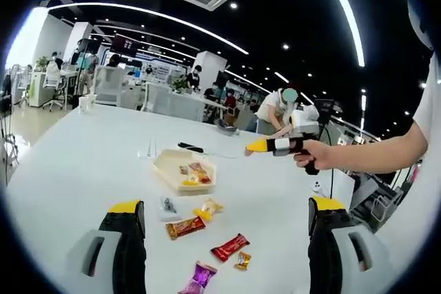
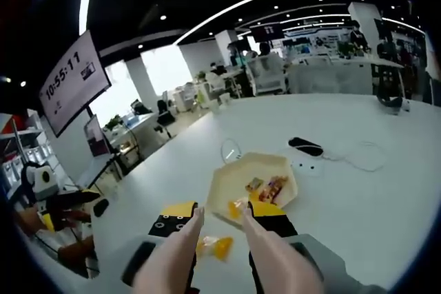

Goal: Place the target food into the container with the food tongs after gripping and lifting it, then release it inside without dropping or visibly crushing the food.

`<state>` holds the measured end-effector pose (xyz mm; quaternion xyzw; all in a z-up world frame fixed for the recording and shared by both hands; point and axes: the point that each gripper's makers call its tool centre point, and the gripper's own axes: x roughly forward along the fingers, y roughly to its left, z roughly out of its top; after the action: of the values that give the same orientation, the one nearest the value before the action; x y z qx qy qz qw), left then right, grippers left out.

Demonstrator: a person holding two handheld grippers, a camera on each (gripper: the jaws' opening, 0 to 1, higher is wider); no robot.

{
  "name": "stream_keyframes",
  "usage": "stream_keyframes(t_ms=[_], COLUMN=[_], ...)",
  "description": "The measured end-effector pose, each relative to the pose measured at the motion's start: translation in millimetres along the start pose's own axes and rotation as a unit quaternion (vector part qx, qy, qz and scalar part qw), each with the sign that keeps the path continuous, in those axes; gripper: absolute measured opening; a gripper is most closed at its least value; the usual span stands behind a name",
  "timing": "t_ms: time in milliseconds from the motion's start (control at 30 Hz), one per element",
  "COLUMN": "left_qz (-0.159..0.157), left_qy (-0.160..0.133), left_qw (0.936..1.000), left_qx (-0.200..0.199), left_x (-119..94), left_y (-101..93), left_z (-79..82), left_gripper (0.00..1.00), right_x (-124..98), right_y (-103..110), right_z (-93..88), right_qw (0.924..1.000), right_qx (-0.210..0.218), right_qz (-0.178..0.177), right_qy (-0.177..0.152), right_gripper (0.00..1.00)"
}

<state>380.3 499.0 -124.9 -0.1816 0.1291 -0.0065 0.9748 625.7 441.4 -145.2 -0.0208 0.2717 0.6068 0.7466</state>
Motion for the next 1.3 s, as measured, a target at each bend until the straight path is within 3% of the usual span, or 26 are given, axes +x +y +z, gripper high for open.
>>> stream_keyframes(t_ms=[133,333,600,733,1000,1100,1200,1300], left_qz=[-0.004,-0.014,-0.014,-0.022,-0.011,-0.017,-0.014,-0.013], left_qy=[0.001,0.015,0.015,0.033,0.022,0.043,0.029,0.01], left_qw=[1.0,0.9997,0.9997,0.9991,0.9997,0.9989,0.9994,0.9998], left_qx=[0.006,0.01,0.01,0.012,0.002,0.009,0.007,-0.006], left_x=[-1.9,0.8,-2.1,-0.3,-3.5,0.6,-2.0,-1.8], left_y=[-6.3,-10.7,-9.8,-13.5,-10.4,-13.2,-16.0,-16.9], left_z=[1.5,-10.1,-6.4,-13.4,-14.5,-20.1,-7.5,2.4], left_gripper=[0.99,0.99,0.99,0.99,0.99,0.99,0.99,0.99], right_x=[-0.3,-1.8,-7.2,-12.1,-13.1,-13.0,-11.0,-11.2], right_y=[8.3,13.1,25.6,20.9,19.0,19.5,28.2,30.6], right_z=[-8.0,-8.1,-21.9,-29.1,-42.7,-46.1,-49.2,-47.3], right_qw=[0.9999,1.0,0.9998,0.9991,0.9993,0.9987,0.9995,0.9995], right_qx=[0.004,-0.002,0.018,0.042,0.035,0.048,0.012,0.016], right_qz=[0.004,0.003,0.003,-0.004,-0.003,-0.006,0.006,0.007], right_qy=[0.01,-0.001,-0.001,0.0,0.012,0.014,0.029,0.025], right_gripper=[0.28,0.28,0.28,0.28,0.28,0.28,0.28,0.28])
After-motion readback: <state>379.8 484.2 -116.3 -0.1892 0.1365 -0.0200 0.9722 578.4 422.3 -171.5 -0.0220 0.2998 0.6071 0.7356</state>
